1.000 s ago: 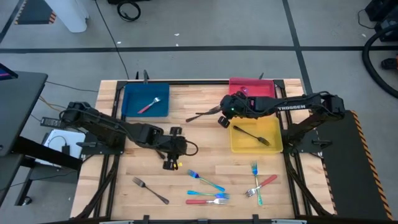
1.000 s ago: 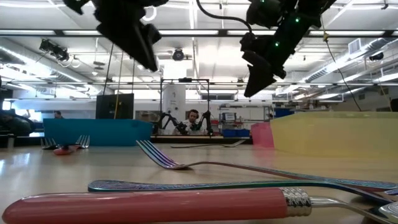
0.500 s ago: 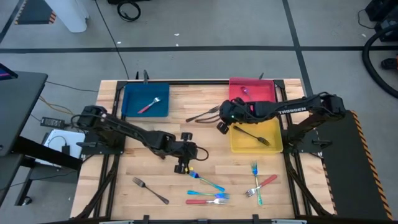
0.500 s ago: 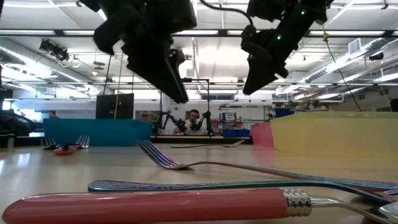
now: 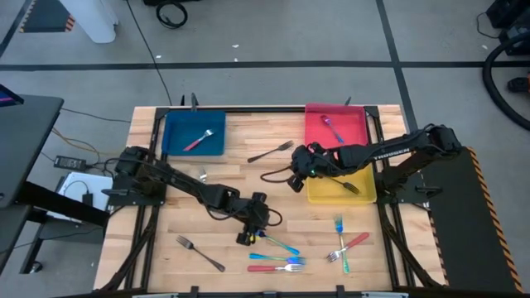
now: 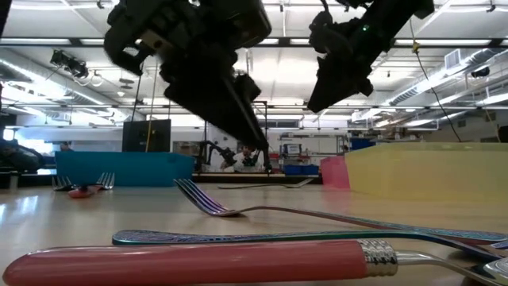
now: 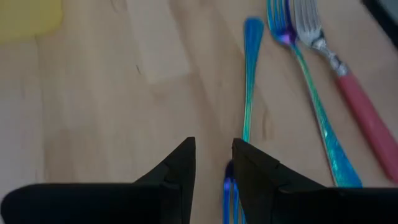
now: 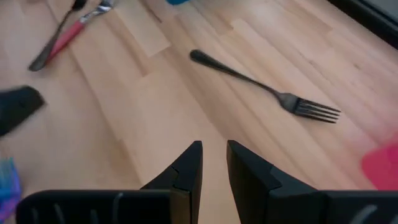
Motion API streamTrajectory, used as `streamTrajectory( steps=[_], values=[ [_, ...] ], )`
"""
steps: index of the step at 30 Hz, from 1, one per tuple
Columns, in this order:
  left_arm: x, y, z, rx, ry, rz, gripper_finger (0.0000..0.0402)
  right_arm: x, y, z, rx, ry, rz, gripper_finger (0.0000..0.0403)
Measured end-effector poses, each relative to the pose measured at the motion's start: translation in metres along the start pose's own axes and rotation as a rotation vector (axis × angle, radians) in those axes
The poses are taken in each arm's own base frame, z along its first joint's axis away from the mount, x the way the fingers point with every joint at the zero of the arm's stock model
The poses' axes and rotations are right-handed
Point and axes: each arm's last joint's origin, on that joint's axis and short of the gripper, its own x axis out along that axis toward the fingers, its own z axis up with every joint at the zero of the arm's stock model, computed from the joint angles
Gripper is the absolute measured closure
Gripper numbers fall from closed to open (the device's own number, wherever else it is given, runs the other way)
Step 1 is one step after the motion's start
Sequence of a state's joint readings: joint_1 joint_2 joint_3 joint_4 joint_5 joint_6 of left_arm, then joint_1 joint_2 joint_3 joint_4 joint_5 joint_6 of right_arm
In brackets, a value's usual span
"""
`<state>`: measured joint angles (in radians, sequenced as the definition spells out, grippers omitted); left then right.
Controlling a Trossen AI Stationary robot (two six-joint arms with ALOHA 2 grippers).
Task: Sort silverware by color (type)
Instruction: Put the blue fork into the red bin
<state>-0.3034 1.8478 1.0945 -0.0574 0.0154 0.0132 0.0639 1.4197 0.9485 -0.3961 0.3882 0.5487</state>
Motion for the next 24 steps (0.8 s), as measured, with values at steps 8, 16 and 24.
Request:
streamTrajectory(
  steps=[8,16,24],
  values=[
    [0.021,-0.009,-0.006,0.016,-0.025,-0.038,0.0297,-0.011,0.022,-0.013,-0.002,-0.033,0.019,0.0321],
    [0.028,-0.021,-0.003,0.038,-0.072,-0.080,0.0297,-0.021,0.038,-0.023,0.002,-0.062,0.049,0.0321],
    [0.047,-0.019,-0.015,0.033,-0.052,-0.065,0.0297,-0.028,0.048,-0.029,0.016,-0.082,0.069,0.0321]
  ],
)
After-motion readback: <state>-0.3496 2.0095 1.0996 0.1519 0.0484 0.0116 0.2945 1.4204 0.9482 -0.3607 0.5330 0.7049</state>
